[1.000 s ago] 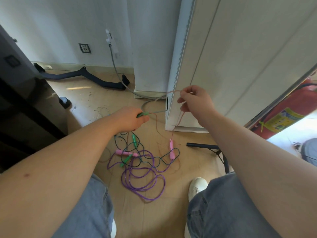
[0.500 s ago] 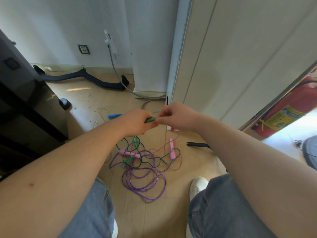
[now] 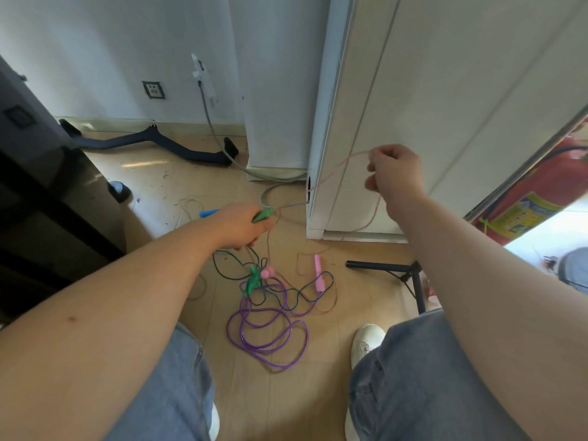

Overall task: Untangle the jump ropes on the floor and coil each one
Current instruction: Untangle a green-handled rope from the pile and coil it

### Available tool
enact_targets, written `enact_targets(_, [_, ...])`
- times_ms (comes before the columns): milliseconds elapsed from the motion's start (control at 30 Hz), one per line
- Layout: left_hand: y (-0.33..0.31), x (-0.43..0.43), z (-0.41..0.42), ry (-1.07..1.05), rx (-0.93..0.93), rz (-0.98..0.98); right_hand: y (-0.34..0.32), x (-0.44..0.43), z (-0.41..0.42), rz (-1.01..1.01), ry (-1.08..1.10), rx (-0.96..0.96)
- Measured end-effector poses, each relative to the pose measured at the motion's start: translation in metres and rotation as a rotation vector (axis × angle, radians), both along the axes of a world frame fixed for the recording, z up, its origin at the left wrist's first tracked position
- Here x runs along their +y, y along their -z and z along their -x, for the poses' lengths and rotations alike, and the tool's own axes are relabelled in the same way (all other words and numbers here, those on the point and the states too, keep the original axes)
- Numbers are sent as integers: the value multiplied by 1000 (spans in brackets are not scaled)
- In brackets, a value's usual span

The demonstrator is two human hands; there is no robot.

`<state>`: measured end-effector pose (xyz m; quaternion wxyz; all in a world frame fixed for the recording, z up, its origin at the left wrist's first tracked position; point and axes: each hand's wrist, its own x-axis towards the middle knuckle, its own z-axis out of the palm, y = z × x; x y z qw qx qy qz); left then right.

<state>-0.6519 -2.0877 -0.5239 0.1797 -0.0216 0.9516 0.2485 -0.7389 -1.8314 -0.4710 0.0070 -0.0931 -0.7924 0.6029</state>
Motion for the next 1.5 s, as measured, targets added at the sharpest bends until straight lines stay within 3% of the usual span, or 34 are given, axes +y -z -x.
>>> enact_targets(67, [-3, 3, 0, 3, 14, -22, 2, 5, -7, -61, -299, -132])
enact_targets(133, [-8, 8, -1, 17, 27, -34, 5, 5, -17, -261, -588, -247])
enact_targets(267, [-18, 18, -1, 13, 115, -71, 13, -12, -28, -530, -831, -419])
enact_targets(333, [-20, 22, 0, -2, 167, -84, 20, -23, -30, -600, -892, -413])
enact_targets(467, [-17, 23, 2, 6, 186, -128, 28, -40, -34, -523, -943, -305])
enact_targets(600, [-15, 23, 4, -1, 182, -190, 33, -51, -31, -638, -886, -42])
enact_targets(767, [-18, 21, 4, 1, 176, -285, 31, -52, -32, -596, -798, 36])
enact_targets(867, [-19, 17, 5, 3, 127, -283, 20, -51, -32, -380, -672, 72])
enact_targets(967, [-15, 15, 5, 18, 52, -192, 6, -51, -29, 160, -519, -46])
enact_targets(1067, [-9, 11, 3, 22, -20, -138, -5, -46, -29, 610, -519, -197])
enact_targets(1167, [-6, 7, 4, 67, -53, -71, -7, -43, -30, 691, -519, -275])
enact_targets(1300, [-4, 8, 5, 125, -64, 35, -2, -47, -30, 415, -455, -254])
enact_targets(1500, [0, 12, 4, 186, -42, 156, 14, -60, -45, -685, -770, 0])
